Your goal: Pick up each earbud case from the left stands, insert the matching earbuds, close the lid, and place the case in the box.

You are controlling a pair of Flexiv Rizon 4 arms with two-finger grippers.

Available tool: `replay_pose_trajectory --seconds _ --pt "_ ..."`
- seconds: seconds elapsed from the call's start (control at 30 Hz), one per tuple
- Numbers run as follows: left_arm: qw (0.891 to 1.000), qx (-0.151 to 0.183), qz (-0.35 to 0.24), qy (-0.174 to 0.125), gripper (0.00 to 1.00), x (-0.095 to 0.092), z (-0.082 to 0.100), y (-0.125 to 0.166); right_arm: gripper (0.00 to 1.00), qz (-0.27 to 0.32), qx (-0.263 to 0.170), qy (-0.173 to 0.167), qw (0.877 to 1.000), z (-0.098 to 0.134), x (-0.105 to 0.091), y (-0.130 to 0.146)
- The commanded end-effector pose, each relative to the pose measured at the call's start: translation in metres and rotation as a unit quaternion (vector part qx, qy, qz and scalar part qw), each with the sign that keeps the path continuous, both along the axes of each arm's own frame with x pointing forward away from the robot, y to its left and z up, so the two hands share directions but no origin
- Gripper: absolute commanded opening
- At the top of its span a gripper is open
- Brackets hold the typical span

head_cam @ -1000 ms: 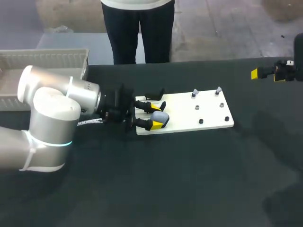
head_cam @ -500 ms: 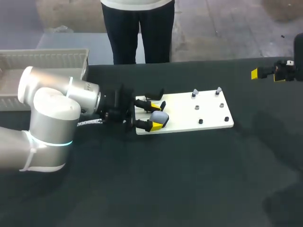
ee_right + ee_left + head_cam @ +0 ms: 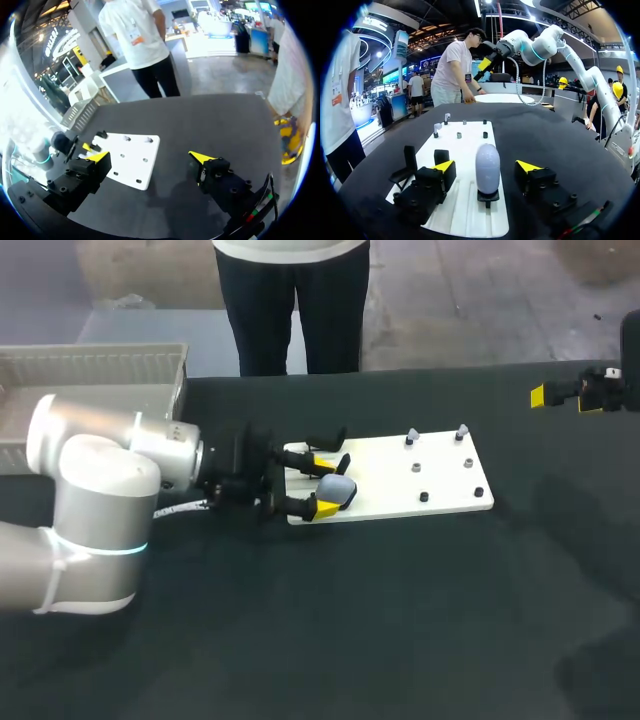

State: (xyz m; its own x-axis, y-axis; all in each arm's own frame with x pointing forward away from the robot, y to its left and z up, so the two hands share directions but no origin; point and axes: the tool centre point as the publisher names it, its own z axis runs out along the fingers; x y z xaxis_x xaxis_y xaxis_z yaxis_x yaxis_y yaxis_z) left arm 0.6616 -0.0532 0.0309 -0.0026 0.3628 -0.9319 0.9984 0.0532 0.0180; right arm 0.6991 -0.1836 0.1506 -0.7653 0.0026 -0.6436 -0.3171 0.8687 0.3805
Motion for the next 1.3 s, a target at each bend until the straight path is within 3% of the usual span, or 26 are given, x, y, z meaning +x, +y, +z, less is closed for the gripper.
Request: replay_pose_trajectory --seconds 0.03,0.6,1.0,1.13,1.3 --pt "1.000 -0.009 0.000 -0.002 0.78 -0.003 0.002 0.003 1.00 0.001 0.001 0.000 1.000 -0.001 0.001 0.000" --pt "1.000 0.003 -0.024 0.015 0.76 -0.008 0.003 0.004 1.00 0.001 0.001 0.000 1.000 -0.001 0.001 0.000" --pt "0.999 -0.004 -0.031 0.027 0.67 -0.005 -0.004 0.002 1.00 0.001 0.001 0.000 1.000 -0.001 0.001 0.000" --pt "0.999 -0.004 -0.034 0.028 0.60 -0.007 -0.003 0.001 1.00 0.001 0.001 0.000 1.000 -0.001 0.001 0.000" --pt "0.999 -0.005 -0.035 0.029 0.61 -0.007 -0.004 0.001 1.00 0.001 0.001 0.000 1.000 -0.001 0.001 0.000"
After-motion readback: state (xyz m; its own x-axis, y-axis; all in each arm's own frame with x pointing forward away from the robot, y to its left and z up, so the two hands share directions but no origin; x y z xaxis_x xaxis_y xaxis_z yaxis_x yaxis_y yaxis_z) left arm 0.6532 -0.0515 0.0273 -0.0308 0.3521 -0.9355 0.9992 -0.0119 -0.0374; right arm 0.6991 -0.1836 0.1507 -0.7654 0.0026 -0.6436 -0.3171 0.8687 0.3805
